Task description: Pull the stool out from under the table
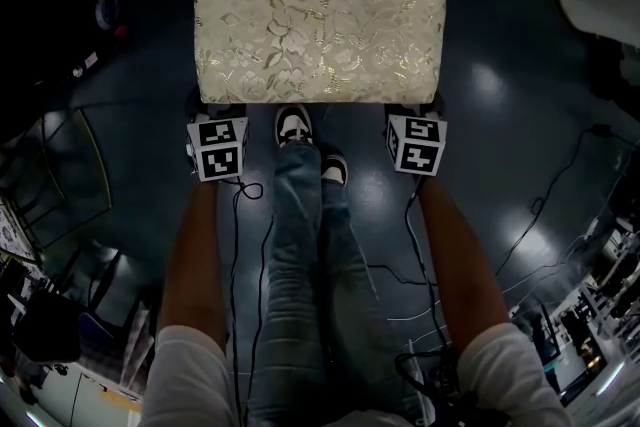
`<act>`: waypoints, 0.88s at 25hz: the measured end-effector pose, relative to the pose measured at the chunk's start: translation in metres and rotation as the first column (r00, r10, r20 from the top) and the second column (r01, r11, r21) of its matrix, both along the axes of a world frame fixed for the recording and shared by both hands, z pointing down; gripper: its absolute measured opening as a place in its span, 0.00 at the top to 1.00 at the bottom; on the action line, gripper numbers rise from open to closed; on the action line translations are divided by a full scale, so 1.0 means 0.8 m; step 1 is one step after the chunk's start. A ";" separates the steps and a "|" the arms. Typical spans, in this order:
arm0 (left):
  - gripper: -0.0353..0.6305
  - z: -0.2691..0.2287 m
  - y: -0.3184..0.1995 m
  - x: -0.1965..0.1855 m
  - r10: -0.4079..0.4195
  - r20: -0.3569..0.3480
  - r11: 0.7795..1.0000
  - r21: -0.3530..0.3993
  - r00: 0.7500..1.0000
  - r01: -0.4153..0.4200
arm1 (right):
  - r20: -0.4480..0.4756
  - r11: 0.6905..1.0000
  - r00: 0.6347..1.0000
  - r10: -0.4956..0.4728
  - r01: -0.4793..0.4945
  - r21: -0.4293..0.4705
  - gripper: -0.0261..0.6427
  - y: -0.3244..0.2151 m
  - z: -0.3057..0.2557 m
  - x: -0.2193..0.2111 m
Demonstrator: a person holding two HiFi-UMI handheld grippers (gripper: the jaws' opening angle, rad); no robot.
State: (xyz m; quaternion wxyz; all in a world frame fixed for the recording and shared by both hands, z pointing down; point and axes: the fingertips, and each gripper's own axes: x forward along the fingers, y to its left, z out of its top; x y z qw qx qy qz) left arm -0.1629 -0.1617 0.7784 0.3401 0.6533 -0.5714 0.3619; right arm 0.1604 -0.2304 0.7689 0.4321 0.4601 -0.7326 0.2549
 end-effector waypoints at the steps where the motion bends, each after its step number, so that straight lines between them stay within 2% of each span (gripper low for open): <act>1: 0.58 0.000 0.000 0.000 0.000 -0.006 1.000 -0.005 1.000 0.000 | 0.003 1.000 1.000 -0.004 0.004 -0.002 0.60 0.000 0.000 0.000; 7: 0.58 0.001 -0.001 0.003 -0.010 -0.038 1.000 -0.011 0.999 0.009 | 0.028 1.000 1.000 -0.002 0.003 -0.019 0.60 -0.001 0.002 0.000; 12: 0.58 -0.002 0.014 -0.001 -0.149 -0.071 0.989 -0.014 0.986 0.148 | 0.031 0.999 0.999 0.023 -0.022 -0.027 0.59 0.001 -0.001 0.000; 15: 0.58 -0.005 0.046 0.005 -0.214 -0.067 0.976 -0.055 0.975 0.210 | 0.025 0.998 0.998 0.060 -0.059 -0.031 0.59 0.010 -0.013 0.007; 19: 0.58 -0.025 0.080 0.028 -0.243 -0.096 0.966 -0.111 0.965 0.232 | 0.008 0.990 0.991 0.136 -0.136 -0.040 0.60 0.027 -0.039 0.017; 22: 0.58 -0.058 0.094 0.044 -0.272 -0.122 0.957 -0.137 0.955 0.255 | 0.004 0.973 0.975 0.220 -0.219 -0.069 0.60 0.045 -0.069 0.027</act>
